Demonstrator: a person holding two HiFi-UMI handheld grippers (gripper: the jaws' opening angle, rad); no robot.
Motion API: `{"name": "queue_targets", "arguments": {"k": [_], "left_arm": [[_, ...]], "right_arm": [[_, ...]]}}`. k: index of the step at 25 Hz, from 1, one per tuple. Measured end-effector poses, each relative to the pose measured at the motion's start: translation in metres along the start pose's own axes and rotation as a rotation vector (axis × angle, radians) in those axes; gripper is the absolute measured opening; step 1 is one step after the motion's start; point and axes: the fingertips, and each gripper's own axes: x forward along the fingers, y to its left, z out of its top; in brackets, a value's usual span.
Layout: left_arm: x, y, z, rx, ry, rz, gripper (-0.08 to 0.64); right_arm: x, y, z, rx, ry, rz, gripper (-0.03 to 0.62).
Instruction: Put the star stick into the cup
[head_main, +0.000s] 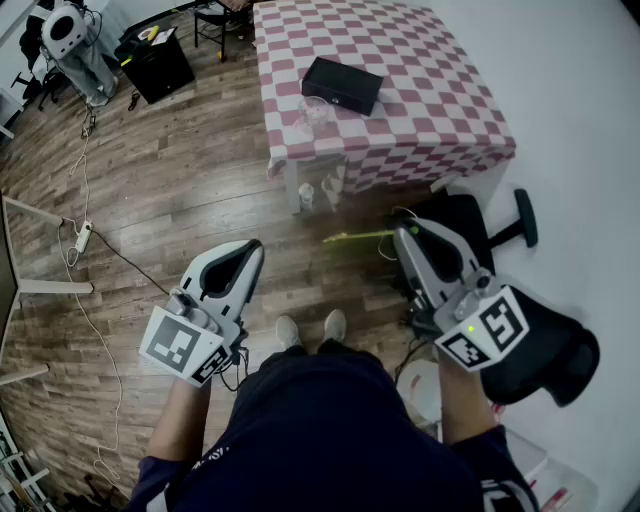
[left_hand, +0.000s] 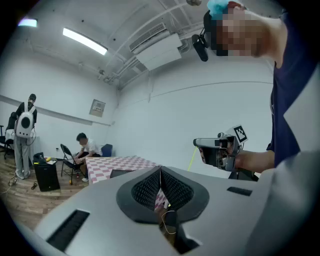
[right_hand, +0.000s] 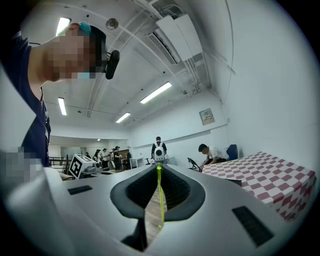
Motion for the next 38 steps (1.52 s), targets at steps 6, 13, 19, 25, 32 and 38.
{"name": "queue_targets", "arguments": {"k": [6, 13, 19, 25, 32, 38], "left_arm": [[0.007, -0.007, -0.004, -0.005, 0.008, -0.001, 0.032], [0.024, -0.021, -0.010, -0.005, 0.027, 0.007, 0.032], [0.044, -0.039, -0.003, 0.018, 0.025, 0.023, 0.032], [0.065, -0.050, -0.014, 0.000, 0.036, 0.059, 0.032], [0.089, -0.058, -0.020, -0.010, 0.043, 0.070, 0.032], [0.102, -0.046, -0.022, -0.011, 0.042, 0.081, 0.032]], "right_arm": [[-0.006, -0.006, -0.001, 0.012, -0.003, -0.003, 0.035], [-0.024, -0.034, -0.001, 0.052, -0.040, -0.023, 0.037], [-0.043, -0.061, 0.004, 0.052, -0.054, -0.018, 0.037], [-0.050, -0.086, 0.001, 0.050, -0.049, 0.015, 0.035], [-0.049, -0.113, -0.004, 0.062, -0.034, 0.035, 0.035], [-0.038, -0.128, -0.006, 0.060, -0.035, 0.042, 0.035]]}}
